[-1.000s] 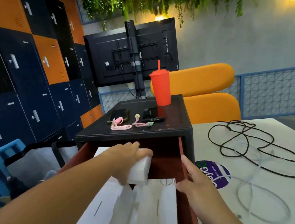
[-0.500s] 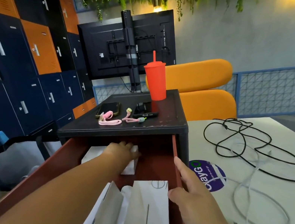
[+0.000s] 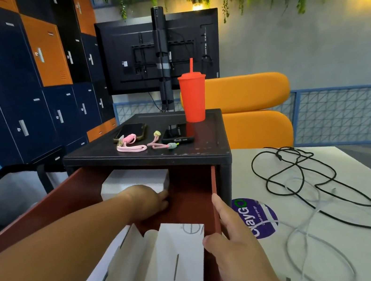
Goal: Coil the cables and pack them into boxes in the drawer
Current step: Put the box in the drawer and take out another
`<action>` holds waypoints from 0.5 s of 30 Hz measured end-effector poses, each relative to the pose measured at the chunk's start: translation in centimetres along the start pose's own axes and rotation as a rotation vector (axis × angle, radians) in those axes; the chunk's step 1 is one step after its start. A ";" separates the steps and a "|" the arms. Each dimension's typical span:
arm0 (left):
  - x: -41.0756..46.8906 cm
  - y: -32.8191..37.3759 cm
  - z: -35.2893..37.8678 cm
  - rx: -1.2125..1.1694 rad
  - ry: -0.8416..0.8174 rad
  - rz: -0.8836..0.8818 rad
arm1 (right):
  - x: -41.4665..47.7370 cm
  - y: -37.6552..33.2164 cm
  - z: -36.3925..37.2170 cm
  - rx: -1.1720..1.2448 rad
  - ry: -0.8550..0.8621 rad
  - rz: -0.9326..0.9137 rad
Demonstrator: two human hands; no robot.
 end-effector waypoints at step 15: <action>-0.7 -0.6 -1.0 -0.201 -0.076 -0.172 | -0.6 -0.6 0.1 -0.065 -0.001 -0.008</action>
Point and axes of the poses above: each hand's wrist, its own x-axis towards the middle knuckle, its own z-axis out of the palm, y = z × x, the point moved 7 cm from there along x, towards the middle knuckle, and after that the axes turned 8 degrees about z, right-handed, at the moved point
